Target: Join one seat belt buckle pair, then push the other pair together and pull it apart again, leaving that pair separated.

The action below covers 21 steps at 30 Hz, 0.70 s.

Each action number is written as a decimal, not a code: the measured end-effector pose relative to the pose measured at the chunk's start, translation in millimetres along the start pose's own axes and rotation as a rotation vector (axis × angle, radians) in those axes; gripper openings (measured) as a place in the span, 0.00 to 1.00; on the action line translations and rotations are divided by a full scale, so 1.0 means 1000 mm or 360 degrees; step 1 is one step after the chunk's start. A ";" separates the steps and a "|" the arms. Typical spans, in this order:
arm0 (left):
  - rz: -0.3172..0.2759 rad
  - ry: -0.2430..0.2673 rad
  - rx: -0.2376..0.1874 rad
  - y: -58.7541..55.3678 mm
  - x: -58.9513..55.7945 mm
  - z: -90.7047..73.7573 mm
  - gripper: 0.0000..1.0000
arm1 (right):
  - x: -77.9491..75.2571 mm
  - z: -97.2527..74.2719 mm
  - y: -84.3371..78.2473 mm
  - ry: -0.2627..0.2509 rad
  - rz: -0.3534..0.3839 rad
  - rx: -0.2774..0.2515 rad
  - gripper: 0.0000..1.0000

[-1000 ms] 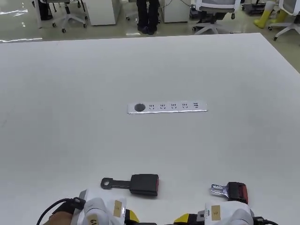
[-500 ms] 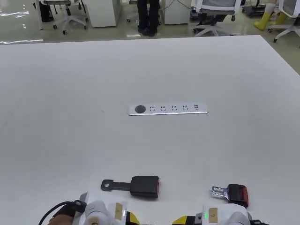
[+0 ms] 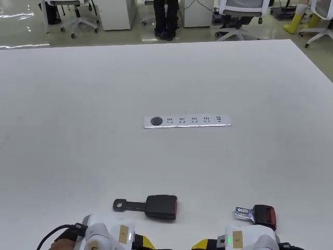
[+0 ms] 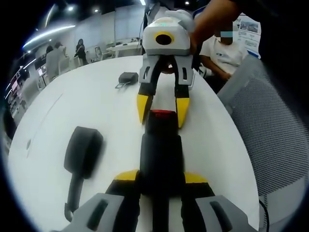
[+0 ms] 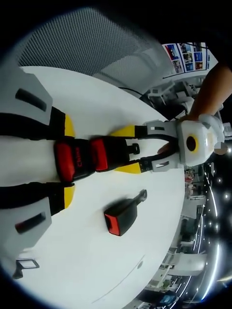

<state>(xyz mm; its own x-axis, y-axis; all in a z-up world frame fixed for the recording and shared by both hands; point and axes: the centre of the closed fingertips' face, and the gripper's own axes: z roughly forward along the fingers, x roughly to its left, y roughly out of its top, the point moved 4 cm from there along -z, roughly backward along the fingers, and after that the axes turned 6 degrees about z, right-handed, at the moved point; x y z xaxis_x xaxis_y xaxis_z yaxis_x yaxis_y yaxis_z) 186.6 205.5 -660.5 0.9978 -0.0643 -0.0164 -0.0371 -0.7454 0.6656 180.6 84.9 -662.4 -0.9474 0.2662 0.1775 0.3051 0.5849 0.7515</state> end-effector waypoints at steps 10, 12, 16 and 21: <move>-0.0021 0.0000 -0.0109 -0.001 0.000 0.000 0.32 | 0.000 0.000 -0.001 0.0030 -0.0041 -0.0057 0.31; -0.0028 0.0003 -0.0131 -0.001 0.000 0.000 0.32 | 0.001 0.000 -0.001 0.0034 -0.0047 -0.0066 0.31; -0.0042 0.0001 -0.0162 -0.001 0.000 -0.001 0.32 | 0.001 -0.001 -0.001 0.0033 -0.0047 -0.0092 0.31; -0.0030 -0.0002 -0.0185 0.000 -0.001 -0.001 0.32 | 0.001 -0.001 -0.002 0.0031 -0.0038 -0.0118 0.31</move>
<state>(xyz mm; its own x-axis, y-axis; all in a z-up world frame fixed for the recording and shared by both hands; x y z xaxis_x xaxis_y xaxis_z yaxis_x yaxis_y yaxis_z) 186.1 206.0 -659.4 0.9982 -0.0517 -0.0305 -0.0116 -0.6647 0.7470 178.7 83.1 -662.5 -0.9562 0.2376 0.1709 0.2754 0.5325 0.8004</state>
